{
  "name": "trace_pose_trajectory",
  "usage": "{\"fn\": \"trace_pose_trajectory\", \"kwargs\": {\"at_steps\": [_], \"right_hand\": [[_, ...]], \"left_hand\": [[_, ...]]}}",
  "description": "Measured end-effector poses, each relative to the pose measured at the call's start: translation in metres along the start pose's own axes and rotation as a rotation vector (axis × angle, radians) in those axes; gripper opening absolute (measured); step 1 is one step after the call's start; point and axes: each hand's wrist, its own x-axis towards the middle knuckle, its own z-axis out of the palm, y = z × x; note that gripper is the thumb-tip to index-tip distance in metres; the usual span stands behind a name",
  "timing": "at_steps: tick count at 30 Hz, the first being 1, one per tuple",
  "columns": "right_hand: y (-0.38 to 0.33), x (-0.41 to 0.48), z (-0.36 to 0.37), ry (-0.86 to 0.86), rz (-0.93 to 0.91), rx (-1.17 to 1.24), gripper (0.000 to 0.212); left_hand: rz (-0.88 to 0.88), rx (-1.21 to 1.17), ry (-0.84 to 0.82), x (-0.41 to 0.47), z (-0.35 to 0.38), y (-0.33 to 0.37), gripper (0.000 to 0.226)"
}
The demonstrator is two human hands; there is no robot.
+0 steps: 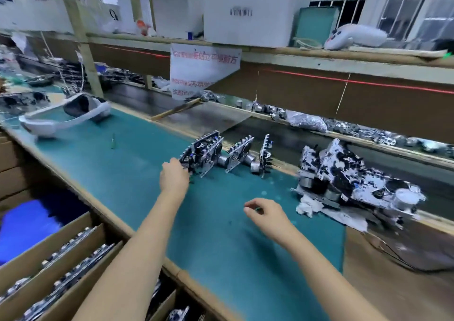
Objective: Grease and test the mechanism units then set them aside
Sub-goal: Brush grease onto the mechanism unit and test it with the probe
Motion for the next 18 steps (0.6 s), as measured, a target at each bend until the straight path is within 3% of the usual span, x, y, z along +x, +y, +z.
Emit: {"fn": "trace_pose_trajectory", "kwargs": {"at_steps": [3,6,9,13,15,18], "right_hand": [[0.015,-0.008,-0.015,0.015,0.021,0.013,0.024],[0.017,-0.015,-0.025,0.027,0.032,0.069,0.024],[0.012,-0.023,-0.032,0.026,0.043,0.151,0.028],[0.008,-0.042,-0.034,-0.05,0.032,0.292,0.045],[0.01,-0.054,-0.035,0.012,-0.014,0.487,0.043],[0.02,-0.074,-0.053,0.22,-0.068,0.778,0.021]], "left_hand": [[0.0,0.02,0.043,0.0,0.003,0.004,0.012],[0.014,-0.064,0.077,-0.013,0.001,0.001,0.038],[-0.096,-0.548,-0.016,-0.038,-0.005,-0.002,0.032],[-0.375,-1.308,-0.332,-0.09,0.003,0.018,0.018],[-0.489,-1.521,-0.511,-0.119,0.011,0.034,0.015],[-0.597,-1.634,-0.838,-0.157,0.022,0.053,0.017]]}}
